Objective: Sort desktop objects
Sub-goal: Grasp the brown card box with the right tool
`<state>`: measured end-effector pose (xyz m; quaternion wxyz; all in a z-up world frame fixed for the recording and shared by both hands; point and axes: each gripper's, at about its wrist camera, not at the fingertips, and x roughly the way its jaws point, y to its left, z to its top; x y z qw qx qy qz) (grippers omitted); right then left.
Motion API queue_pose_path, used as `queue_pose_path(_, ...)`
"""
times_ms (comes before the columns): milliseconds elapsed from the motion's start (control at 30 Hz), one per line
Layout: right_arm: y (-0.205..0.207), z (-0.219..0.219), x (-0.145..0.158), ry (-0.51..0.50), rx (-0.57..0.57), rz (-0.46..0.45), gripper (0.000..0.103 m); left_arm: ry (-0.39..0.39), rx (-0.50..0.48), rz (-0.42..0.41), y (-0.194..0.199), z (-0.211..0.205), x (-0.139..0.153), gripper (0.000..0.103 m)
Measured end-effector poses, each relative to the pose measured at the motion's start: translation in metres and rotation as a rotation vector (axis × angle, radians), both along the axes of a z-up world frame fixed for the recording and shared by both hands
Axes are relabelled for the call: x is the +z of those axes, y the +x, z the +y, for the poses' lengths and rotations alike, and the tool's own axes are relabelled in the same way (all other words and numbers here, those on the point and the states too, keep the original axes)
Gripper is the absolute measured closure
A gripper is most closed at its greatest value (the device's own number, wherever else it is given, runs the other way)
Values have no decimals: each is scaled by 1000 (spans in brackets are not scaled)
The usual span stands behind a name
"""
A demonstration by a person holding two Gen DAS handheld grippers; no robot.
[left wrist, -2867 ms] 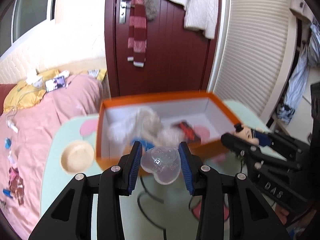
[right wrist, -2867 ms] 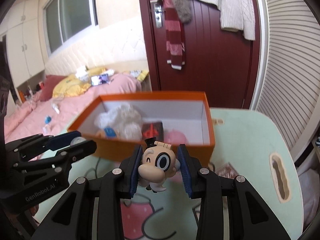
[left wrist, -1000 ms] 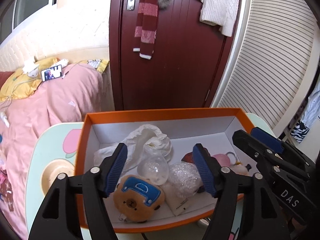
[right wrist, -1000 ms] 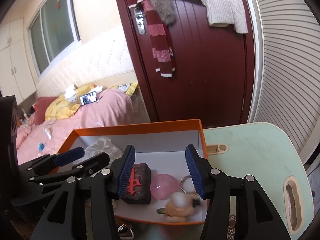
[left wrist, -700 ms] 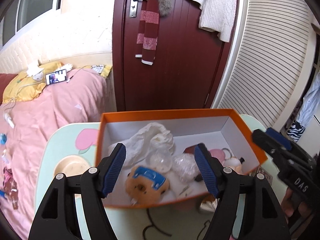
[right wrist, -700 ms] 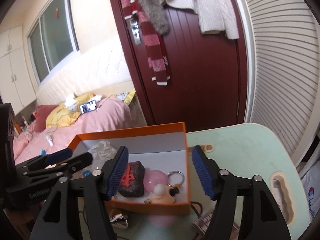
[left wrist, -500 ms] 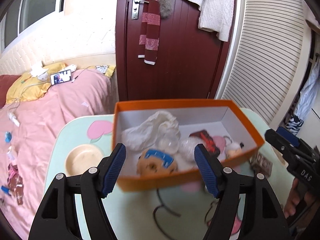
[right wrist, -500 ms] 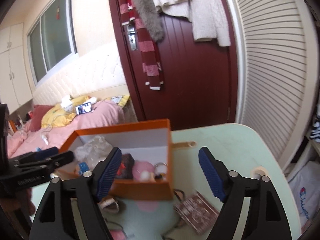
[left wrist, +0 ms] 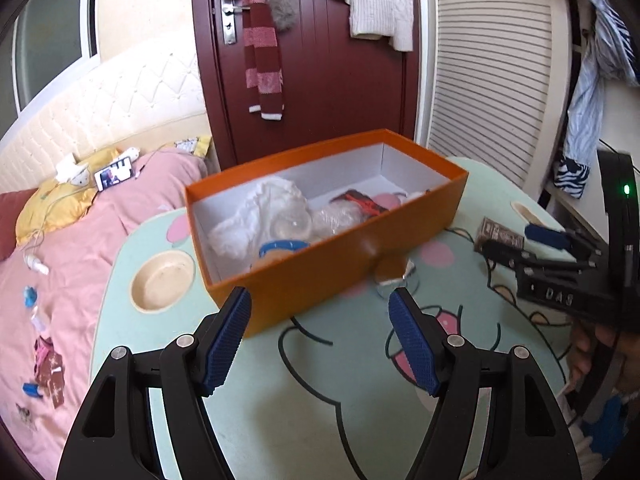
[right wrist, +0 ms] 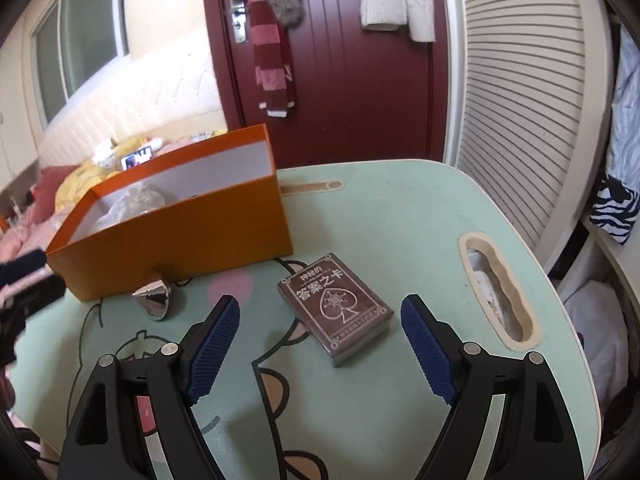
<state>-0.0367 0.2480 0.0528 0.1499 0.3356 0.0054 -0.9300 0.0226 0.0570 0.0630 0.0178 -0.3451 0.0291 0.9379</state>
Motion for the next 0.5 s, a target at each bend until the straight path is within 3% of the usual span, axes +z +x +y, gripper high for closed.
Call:
queue_pose_path(133, -9, -7, -2, 30, 26, -33, 20, 52, 47, -28, -9, -10, -11, 31)
queue_pose_path(367, -2, -22, -2, 74, 89, -17, 20, 249, 137, -45, -24, -44, -16, 31)
queue_pose_path(500, -6, -23, -5, 88, 82, -27, 20, 264, 113, -71, -23, -38, -21, 31)
